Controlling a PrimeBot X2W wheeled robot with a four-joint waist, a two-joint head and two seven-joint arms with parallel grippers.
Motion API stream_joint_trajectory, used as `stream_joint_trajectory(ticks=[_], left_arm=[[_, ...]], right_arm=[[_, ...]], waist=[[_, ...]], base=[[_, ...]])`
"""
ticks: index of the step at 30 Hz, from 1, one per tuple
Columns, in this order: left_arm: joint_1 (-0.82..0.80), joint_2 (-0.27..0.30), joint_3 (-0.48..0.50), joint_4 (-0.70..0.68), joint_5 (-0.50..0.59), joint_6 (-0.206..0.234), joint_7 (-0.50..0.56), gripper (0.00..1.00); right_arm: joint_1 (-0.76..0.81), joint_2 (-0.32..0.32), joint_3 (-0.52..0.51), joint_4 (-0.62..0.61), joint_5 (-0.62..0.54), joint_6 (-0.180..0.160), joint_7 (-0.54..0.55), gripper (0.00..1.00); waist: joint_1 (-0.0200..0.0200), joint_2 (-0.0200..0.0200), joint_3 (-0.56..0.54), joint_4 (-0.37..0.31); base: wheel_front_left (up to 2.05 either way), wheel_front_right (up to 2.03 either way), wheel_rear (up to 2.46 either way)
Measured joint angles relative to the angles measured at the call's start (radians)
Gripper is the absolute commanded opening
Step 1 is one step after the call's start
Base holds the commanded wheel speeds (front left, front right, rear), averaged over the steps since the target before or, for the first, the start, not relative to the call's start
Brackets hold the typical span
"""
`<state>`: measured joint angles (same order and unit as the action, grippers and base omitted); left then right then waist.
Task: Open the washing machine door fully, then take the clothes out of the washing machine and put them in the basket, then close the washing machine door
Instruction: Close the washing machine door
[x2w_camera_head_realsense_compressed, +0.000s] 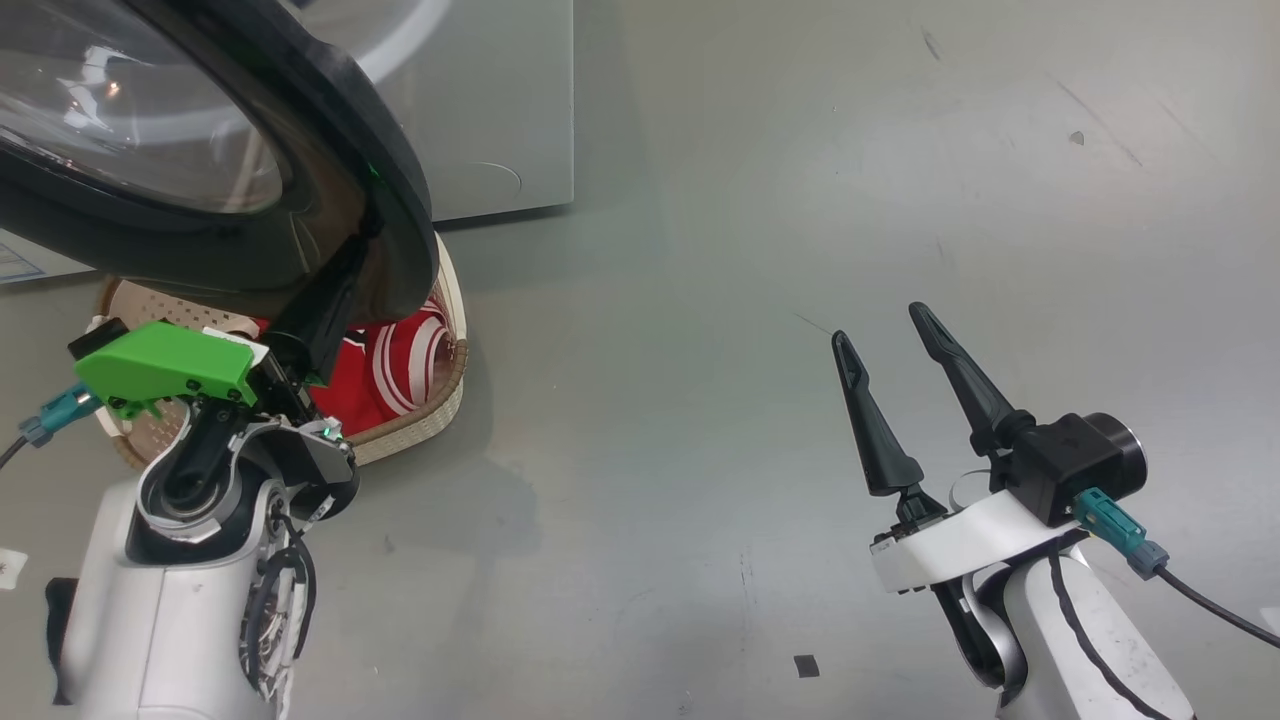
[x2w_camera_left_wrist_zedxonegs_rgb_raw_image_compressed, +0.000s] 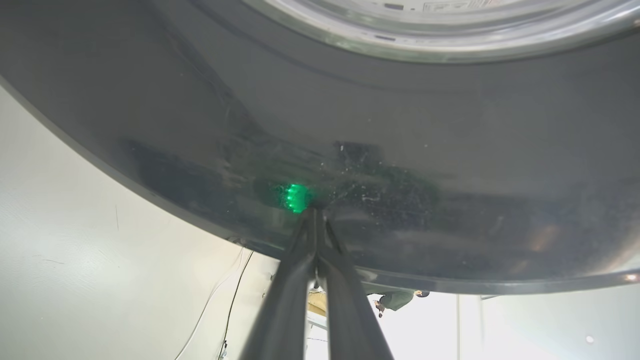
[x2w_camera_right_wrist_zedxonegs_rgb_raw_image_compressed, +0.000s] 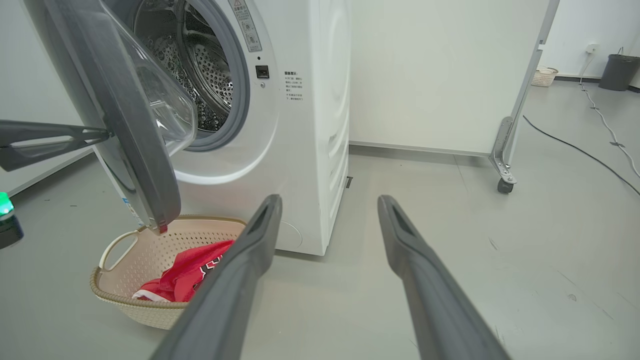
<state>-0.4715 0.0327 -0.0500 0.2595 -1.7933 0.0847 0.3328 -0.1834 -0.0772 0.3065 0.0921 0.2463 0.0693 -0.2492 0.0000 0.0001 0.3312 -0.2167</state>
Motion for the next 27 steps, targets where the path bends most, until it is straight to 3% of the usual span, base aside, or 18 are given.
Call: stream_joint_trajectory(ticks=[11, 16, 23, 27], left_arm=[[0.0, 0.0, -0.059, 0.063, 0.016, -0.05, -0.019, 0.0], [0.014, 0.022, -0.161, 0.091, 0.153, -0.088, -0.007, 0.0], [0.075, 0.112, -0.28, 0.114, 0.348, -0.157, -0.013, 0.0], [0.095, 0.164, -0.323, 0.114, 0.487, -0.176, -0.078, 0.0]], right_arm=[[0.0, 0.004, -0.027, 0.0, 0.0, 0.0, 0.0, 1.0], [0.0, -0.002, -0.047, 0.0, -0.002, 0.0, 0.0, 1.0], [0.011, -0.024, -0.076, 0.001, -0.01, -0.002, -0.003, 1.0], [0.031, -0.036, -0.094, 0.001, -0.01, -0.008, -0.003, 1.0]], waist=[[0.0, 0.0, -0.021, 0.004], [0.0, 0.0, -0.052, 0.022], [0.0, 0.0, -0.106, 0.066], [0.0, 0.0, -0.14, 0.096]], base=[[0.0, 0.0, 0.0], [0.0, 0.0, 0.0], [0.0, 0.0, 0.0], [0.0, 0.0, 0.0]])
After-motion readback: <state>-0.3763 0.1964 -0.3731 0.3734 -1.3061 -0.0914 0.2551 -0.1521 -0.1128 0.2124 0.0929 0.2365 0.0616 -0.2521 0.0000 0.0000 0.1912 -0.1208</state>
